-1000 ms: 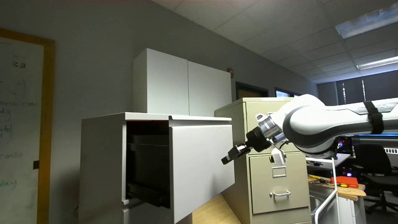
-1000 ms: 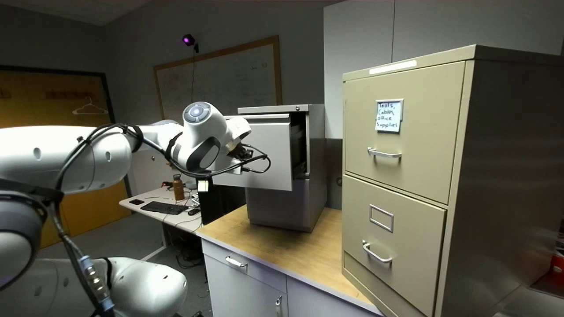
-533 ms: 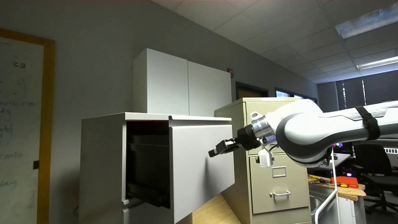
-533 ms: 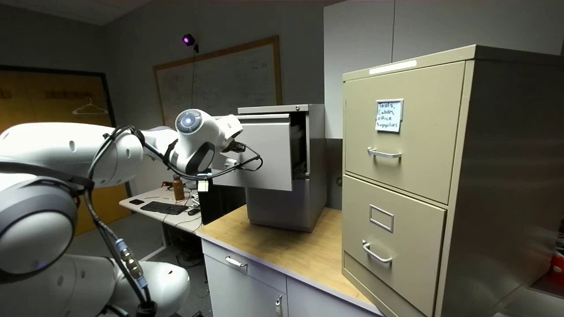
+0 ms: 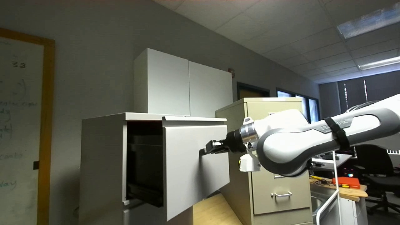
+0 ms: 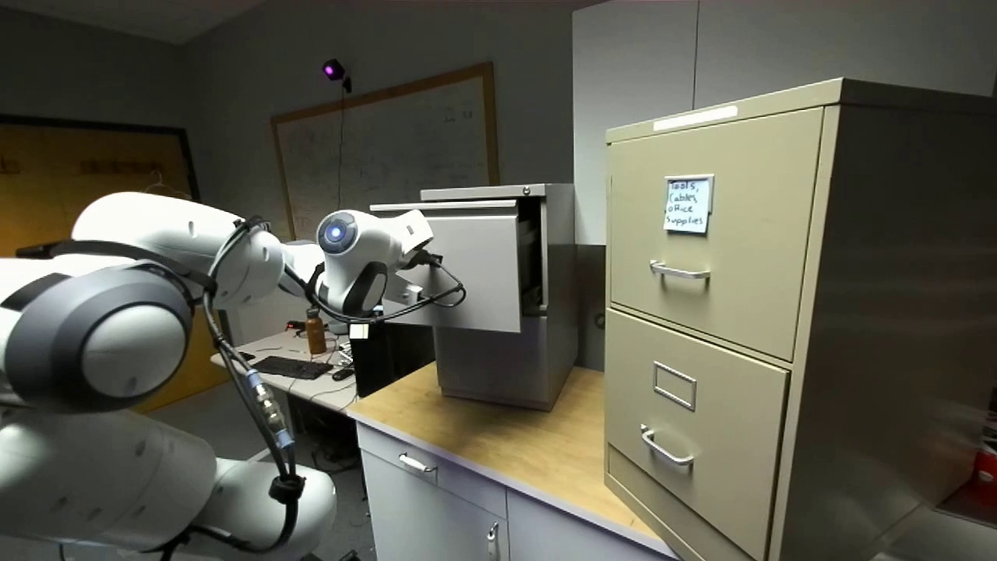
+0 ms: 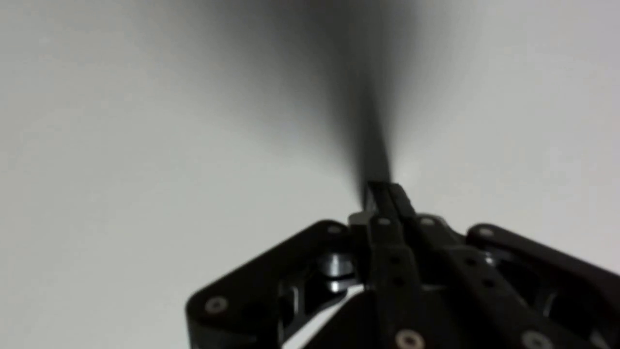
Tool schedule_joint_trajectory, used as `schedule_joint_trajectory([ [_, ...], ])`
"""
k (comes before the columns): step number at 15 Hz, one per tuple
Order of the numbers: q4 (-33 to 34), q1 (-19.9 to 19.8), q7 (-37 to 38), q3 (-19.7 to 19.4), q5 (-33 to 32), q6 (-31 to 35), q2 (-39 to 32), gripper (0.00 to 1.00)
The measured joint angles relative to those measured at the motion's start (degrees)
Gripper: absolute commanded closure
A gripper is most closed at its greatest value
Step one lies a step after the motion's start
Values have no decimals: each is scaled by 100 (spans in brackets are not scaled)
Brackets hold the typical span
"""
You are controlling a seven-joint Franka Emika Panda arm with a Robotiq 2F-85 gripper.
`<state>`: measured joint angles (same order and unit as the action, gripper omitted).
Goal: Close the upper drawer
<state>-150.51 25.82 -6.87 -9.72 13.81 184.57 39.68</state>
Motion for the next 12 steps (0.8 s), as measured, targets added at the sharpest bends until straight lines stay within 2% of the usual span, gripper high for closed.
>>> schedule_joint_trajectory([
  [3,231,-120,336,144,-137,329,-502,96],
  [6,610,-429,664,438,-200,437,-1048,96],
  [9,1115,-841,947,803,-204,331,-1567,96],
  [12,1711,-1122,1158,1050,-203,-54,-1999,96],
])
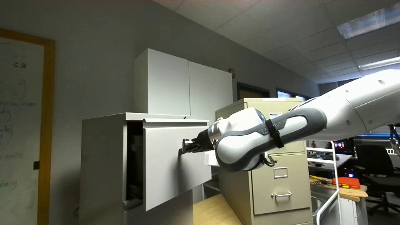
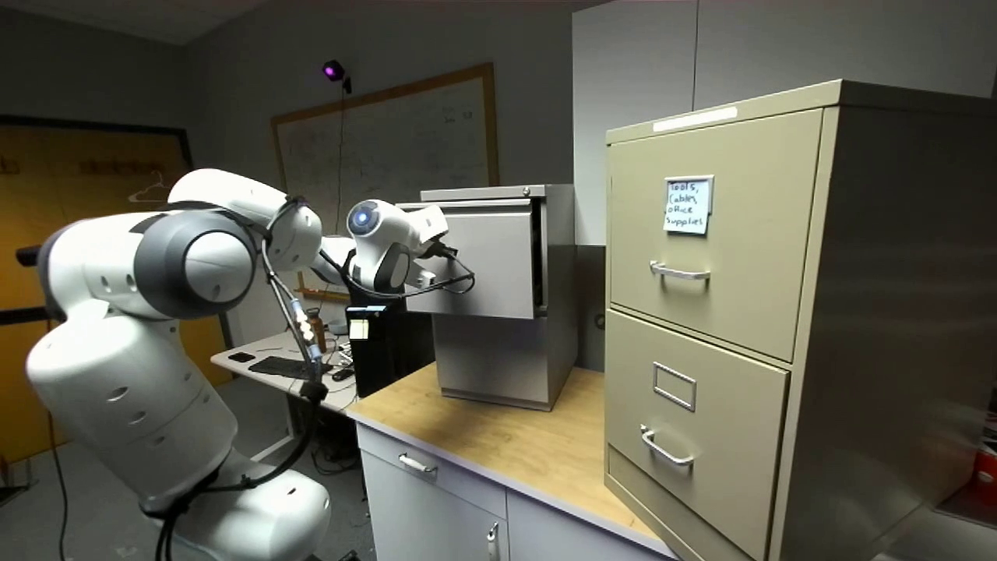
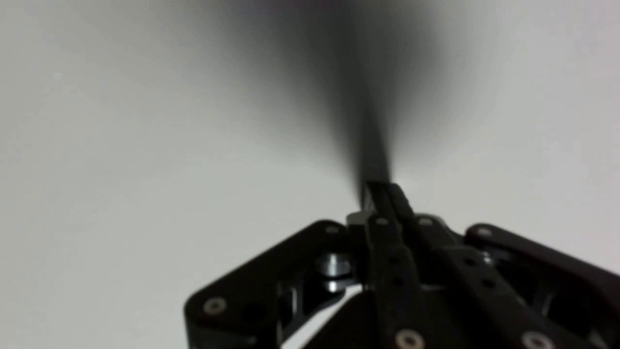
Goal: Close the upper drawer
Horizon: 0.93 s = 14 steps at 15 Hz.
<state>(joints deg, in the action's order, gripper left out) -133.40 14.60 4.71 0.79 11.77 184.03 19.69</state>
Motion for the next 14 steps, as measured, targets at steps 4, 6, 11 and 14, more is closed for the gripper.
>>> schedule_joint_trajectory([
  [4,911,-202,207,198,-6,-707,-523,96],
  [6,1408,-374,413,346,-151,-1042,-814,96],
  [11,2628,-636,1333,666,-1157,-1692,-1656,96],
  [14,3240,-585,1798,743,-1697,-1997,-2123,96],
])
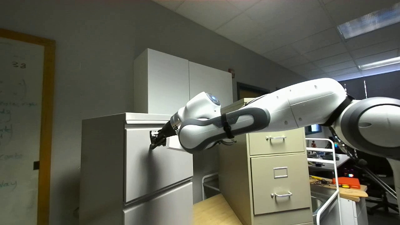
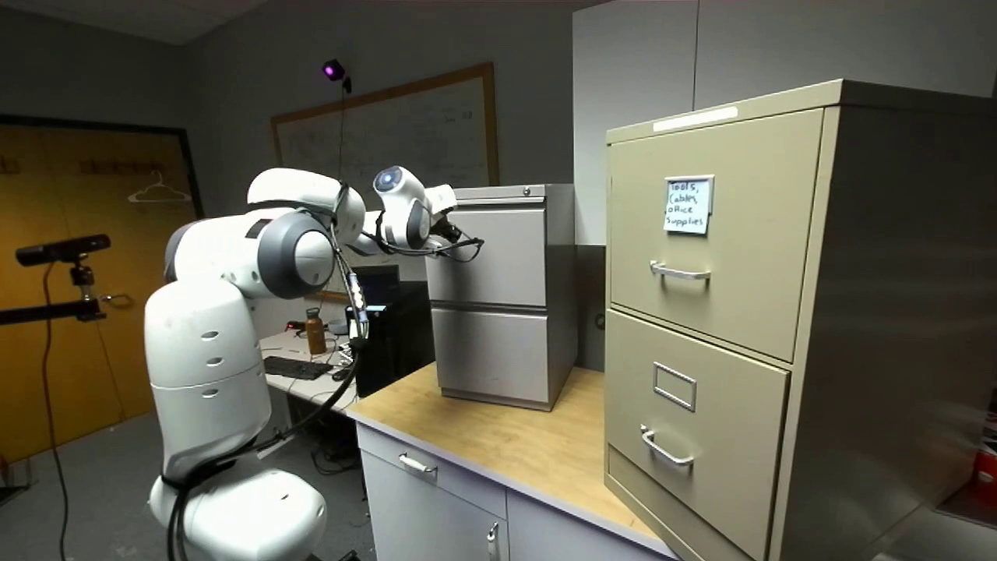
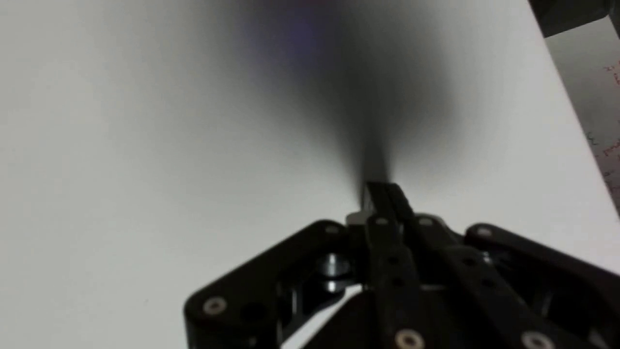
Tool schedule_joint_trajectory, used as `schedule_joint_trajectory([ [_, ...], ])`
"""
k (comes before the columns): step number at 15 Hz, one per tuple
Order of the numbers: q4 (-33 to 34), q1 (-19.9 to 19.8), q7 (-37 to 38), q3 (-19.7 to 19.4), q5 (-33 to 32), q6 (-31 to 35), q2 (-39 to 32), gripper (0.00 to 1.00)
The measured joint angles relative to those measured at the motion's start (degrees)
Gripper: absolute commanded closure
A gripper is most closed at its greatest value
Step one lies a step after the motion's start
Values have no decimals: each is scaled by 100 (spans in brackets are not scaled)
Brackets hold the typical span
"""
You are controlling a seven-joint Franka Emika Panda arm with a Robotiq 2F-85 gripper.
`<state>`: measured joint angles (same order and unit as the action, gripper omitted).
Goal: Close the upper drawer
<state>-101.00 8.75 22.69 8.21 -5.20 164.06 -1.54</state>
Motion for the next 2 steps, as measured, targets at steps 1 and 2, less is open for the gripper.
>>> schedule_joint_trajectory([
  [1,176,31,110,4,-125,-94,-136,96],
  [2,282,45,209,3,-233,-262,-169,97],
])
